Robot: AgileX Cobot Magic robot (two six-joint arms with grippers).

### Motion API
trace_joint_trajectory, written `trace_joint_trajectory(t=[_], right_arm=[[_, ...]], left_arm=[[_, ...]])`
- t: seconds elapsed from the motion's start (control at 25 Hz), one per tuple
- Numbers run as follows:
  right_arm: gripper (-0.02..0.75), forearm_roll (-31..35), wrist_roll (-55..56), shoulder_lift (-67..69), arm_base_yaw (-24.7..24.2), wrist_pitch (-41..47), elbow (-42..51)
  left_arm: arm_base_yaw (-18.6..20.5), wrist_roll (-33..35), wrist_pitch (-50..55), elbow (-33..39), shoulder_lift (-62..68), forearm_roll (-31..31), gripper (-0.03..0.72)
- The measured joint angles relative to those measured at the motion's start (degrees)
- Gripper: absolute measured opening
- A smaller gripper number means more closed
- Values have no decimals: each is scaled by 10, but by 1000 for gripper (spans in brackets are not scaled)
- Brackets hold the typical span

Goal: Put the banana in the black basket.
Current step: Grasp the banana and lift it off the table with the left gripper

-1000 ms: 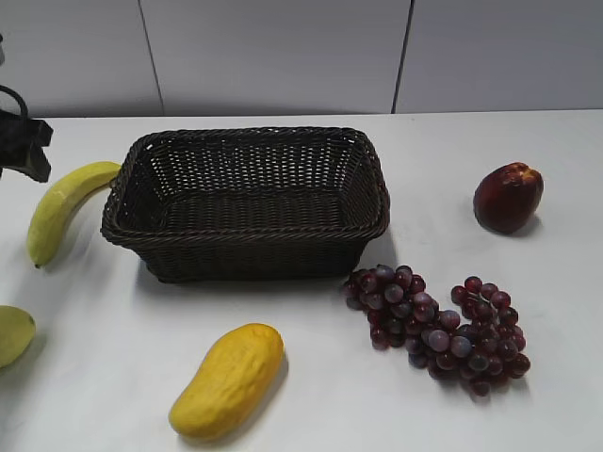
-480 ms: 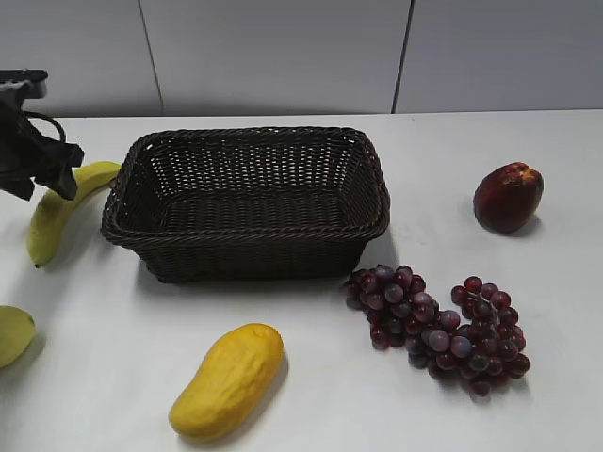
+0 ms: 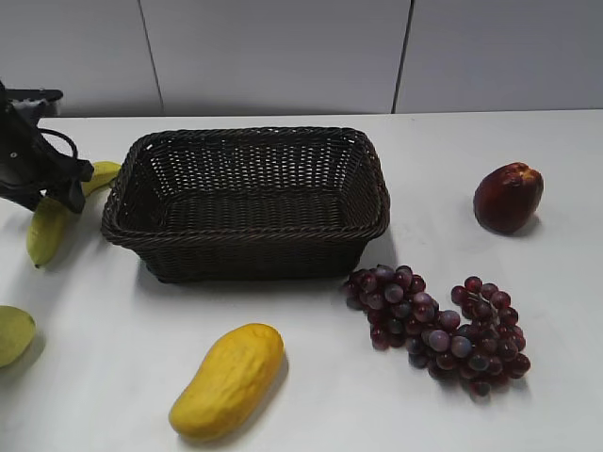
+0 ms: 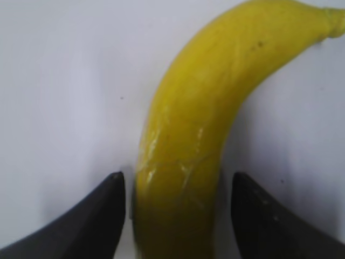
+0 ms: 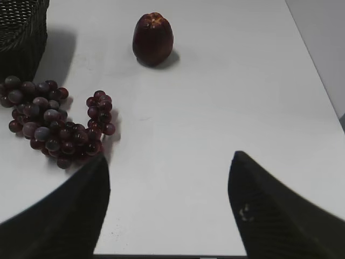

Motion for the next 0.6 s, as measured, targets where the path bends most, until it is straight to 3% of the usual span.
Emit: trace_joint_trajectory(t=[0.16, 0.36, 0.6], right_arm=[[551, 0, 0, 0, 0, 0, 0], [551, 0, 0, 0, 0, 0, 0], [551, 0, 0, 0, 0, 0, 0]], left_arm=[[0, 0, 0, 0, 4, 0, 561], [0, 0, -1, 0, 4, 1, 413], [0, 2, 5, 0, -2, 2, 414]])
